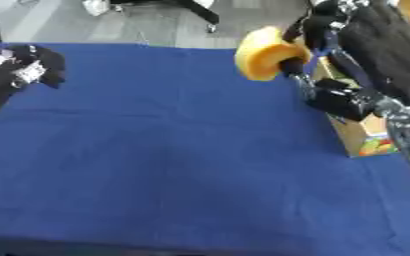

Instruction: Pick up the objects with one hand, pass them to the other hand, and then place them into the box on the other side of the table.

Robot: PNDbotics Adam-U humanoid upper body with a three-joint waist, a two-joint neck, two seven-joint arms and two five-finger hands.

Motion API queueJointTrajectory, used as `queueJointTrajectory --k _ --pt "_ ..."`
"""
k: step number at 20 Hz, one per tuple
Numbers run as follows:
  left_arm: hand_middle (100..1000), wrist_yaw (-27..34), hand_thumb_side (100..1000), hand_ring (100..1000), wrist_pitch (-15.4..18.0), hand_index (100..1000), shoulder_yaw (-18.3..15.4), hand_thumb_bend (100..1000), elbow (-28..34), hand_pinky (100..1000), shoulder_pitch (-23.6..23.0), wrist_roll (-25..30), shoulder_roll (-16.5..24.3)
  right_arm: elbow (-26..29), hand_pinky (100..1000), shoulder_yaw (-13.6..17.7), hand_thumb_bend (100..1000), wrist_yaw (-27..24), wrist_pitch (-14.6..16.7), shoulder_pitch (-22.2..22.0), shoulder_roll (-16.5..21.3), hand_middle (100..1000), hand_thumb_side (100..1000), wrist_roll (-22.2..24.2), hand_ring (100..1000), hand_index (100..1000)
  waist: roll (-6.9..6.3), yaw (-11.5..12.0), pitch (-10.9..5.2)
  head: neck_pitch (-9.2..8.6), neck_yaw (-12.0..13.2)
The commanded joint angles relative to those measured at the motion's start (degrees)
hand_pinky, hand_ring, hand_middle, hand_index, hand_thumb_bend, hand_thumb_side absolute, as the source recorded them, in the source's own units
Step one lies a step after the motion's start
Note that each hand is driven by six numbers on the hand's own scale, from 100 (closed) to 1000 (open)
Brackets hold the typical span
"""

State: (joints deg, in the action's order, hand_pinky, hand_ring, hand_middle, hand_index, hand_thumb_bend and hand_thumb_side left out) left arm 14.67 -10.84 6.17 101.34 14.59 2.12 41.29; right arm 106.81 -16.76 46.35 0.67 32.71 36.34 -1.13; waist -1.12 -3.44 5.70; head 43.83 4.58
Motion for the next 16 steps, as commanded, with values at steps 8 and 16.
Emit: queueJointTrajectory --k 8,16 --pt "606 1.34 628 613 2.17 708 -5.82 403 6.22 664 -3.83 -5.32 -4.41 -25.18 663 7.96 100 -9.96 -0.47 3.85 0.97 338 100 -9.62 368 337 0.68 1.25 -0.45 0.23 -9.33" --pt "606 1.07 629 616 3.89 710 -9.48 407 8.52 666 -6.63 -8.53 -8.98 -48.76 678 12.48 100 -11.93 0.68 7.40 0.02 366 154 -15.70 387 439 1.00 2.61 -0.54 -0.16 -14.27"
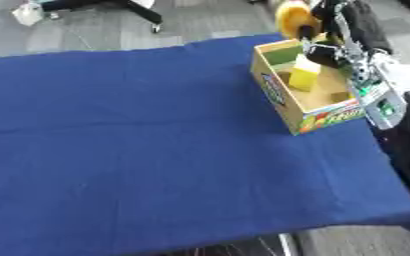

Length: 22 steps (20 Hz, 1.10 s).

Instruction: Pick up the objects with one hand, pass them to the other hand, and then place them into the box on the other side of the table.

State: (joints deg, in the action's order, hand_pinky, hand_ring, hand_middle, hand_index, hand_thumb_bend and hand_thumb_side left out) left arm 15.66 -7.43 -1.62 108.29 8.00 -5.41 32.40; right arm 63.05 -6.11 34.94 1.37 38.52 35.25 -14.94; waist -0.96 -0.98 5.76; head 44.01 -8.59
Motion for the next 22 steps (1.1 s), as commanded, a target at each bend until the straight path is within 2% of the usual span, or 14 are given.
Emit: queueJointTrajectory --k 1,3,4,5,7,8,10,16,22 --pt "605 0.01 629 616 0.62 710 -2.00 407 1.71 666 -0.37 -1.32 -0.53 -7.17 680 2.27 100 -0.50 -0.19 1.79 1.19 374 176 -2.50 392 461 0.88 0.30 -0.66 -0.38 -1.41" --pt "605 -0.09 629 616 0.82 710 -2.43 408 1.94 666 -0.94 -1.83 -1.40 -10.76 695 3.07 100 -0.51 -0.62 2.06 1.47 407 253 -3.30 420 538 0.94 0.56 -0.77 -0.36 -1.70" --pt "605 -0.15 629 617 0.94 710 -2.62 408 2.09 666 -1.19 -2.03 -1.82 -12.17 696 3.36 100 -0.52 -0.78 2.14 1.65 412 264 -3.35 424 549 0.97 0.67 -0.82 -0.31 -1.78" --pt "606 -0.23 631 618 1.06 711 -2.82 409 2.24 667 -1.43 -2.20 -2.26 -13.27 713 3.58 147 -0.45 -0.88 2.16 1.89 449 345 -3.22 455 646 1.01 0.76 -0.88 -0.28 -1.80" --pt "606 -0.60 632 618 1.30 712 -3.34 409 2.51 668 -1.91 -2.49 -3.21 -14.82 735 4.03 211 -0.41 -0.97 2.01 2.28 486 433 -2.13 488 721 1.06 0.90 -1.00 -0.18 -1.85" --pt "607 -0.76 633 619 1.38 713 -3.59 410 2.56 668 -2.12 -2.65 -3.66 -15.34 749 4.35 264 -0.78 -1.04 1.87 2.40 514 507 -1.05 510 770 1.07 0.96 -1.06 -0.15 -1.88" --pt "607 -0.94 636 620 1.55 714 -4.04 410 2.61 669 -2.55 -2.95 -4.48 -15.80 765 5.09 353 -1.65 -1.41 1.45 2.90 553 578 0.84 539 832 1.08 1.03 -1.16 -0.08 -1.92" --pt "607 -1.44 639 622 1.96 715 -4.71 410 2.93 670 -3.30 -3.17 -5.91 -13.26 799 7.20 437 -5.28 -1.77 -0.95 4.74 645 610 2.07 632 882 1.18 1.22 -1.37 -0.09 -1.78" --pt "605 -1.70 641 623 1.96 716 -4.73 409 2.75 671 -3.48 -3.03 -6.73 -6.81 836 8.78 490 -8.64 -1.61 -4.62 6.77 736 614 1.26 732 904 1.45 1.25 -1.37 -0.17 -1.49"
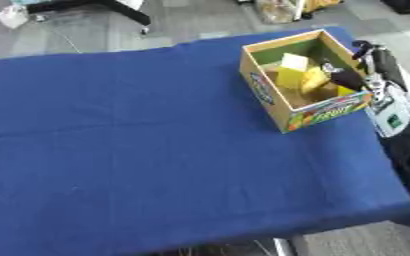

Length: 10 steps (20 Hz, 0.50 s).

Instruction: Pick up the objects with one hand, pass them to the other hand, and then place them into the box on the other side of the table.

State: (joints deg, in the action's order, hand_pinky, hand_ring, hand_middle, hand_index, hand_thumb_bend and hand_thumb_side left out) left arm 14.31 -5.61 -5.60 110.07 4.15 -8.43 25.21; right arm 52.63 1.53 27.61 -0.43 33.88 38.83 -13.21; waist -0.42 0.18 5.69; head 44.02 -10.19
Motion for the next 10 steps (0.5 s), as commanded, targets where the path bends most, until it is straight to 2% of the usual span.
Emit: queueJointTrajectory --k 1,5,10 --pt "605 -0.36 641 623 0.15 716 -0.74 408 0.93 671 0.37 0.01 0.33 4.98 839 1.43 491 -1.79 0.13 -0.62 3.42 742 606 -0.74 738 904 0.95 0.10 -1.29 -0.18 0.14" --pt "604 -0.35 644 622 0.19 716 -0.74 407 0.73 670 0.24 0.04 -0.24 12.06 838 2.84 458 -4.71 0.23 -3.55 3.67 722 570 -2.88 713 878 1.08 0.09 -1.20 -0.30 0.35" --pt "600 -1.36 635 620 0.95 713 -1.03 392 0.76 670 0.40 -0.75 -1.04 26.99 817 4.05 343 -14.19 2.32 -10.19 1.14 649 479 -7.50 643 837 1.27 -0.16 -1.13 -0.69 1.87"
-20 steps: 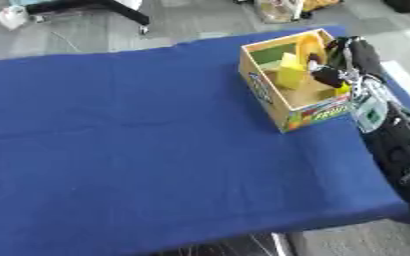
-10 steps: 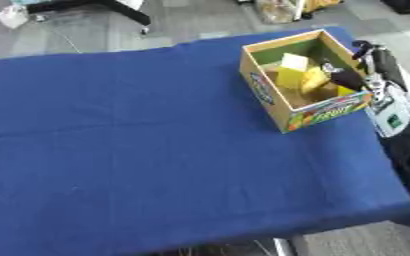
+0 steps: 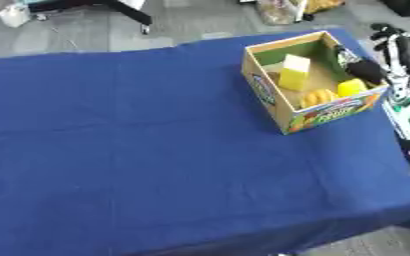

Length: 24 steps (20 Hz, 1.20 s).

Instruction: Pick up the objects with one hand, pass them to the other hand, and then place them into the box on the other side of the table.

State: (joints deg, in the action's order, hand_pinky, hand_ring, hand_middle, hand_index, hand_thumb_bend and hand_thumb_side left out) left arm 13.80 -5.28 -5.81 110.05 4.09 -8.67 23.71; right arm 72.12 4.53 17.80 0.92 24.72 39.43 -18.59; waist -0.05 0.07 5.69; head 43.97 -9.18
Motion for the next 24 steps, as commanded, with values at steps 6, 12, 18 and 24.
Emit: queueJointTrajectory --k 6,12,18,24 --pt "601 -4.44 632 621 2.41 713 -1.36 377 1.35 672 0.82 -2.42 -1.23 27.86 802 -0.62 209 -13.42 6.42 -11.26 -6.54 625 405 -6.49 646 813 0.80 -0.21 -1.04 -1.25 7.71" --pt "608 -7.76 632 630 3.65 717 -1.59 367 1.57 685 1.20 -3.96 -4.52 35.30 795 -6.04 138 -14.93 9.83 -19.26 -14.19 598 454 -2.65 616 787 -0.17 -0.43 -1.37 -1.53 15.37" --pt "618 -11.05 656 635 4.81 734 -1.38 364 1.26 689 1.16 -4.19 -8.10 32.48 793 -9.76 107 -15.71 13.39 -22.52 -21.90 592 494 3.33 600 777 -1.27 -0.85 -1.95 -0.56 18.44" --pt "623 -14.17 694 637 4.94 752 -0.57 368 0.40 694 1.01 -4.84 -10.95 29.30 784 -11.82 100 -15.09 14.39 -23.03 -23.22 573 513 5.12 558 759 -1.56 -0.96 -2.05 0.13 19.07"
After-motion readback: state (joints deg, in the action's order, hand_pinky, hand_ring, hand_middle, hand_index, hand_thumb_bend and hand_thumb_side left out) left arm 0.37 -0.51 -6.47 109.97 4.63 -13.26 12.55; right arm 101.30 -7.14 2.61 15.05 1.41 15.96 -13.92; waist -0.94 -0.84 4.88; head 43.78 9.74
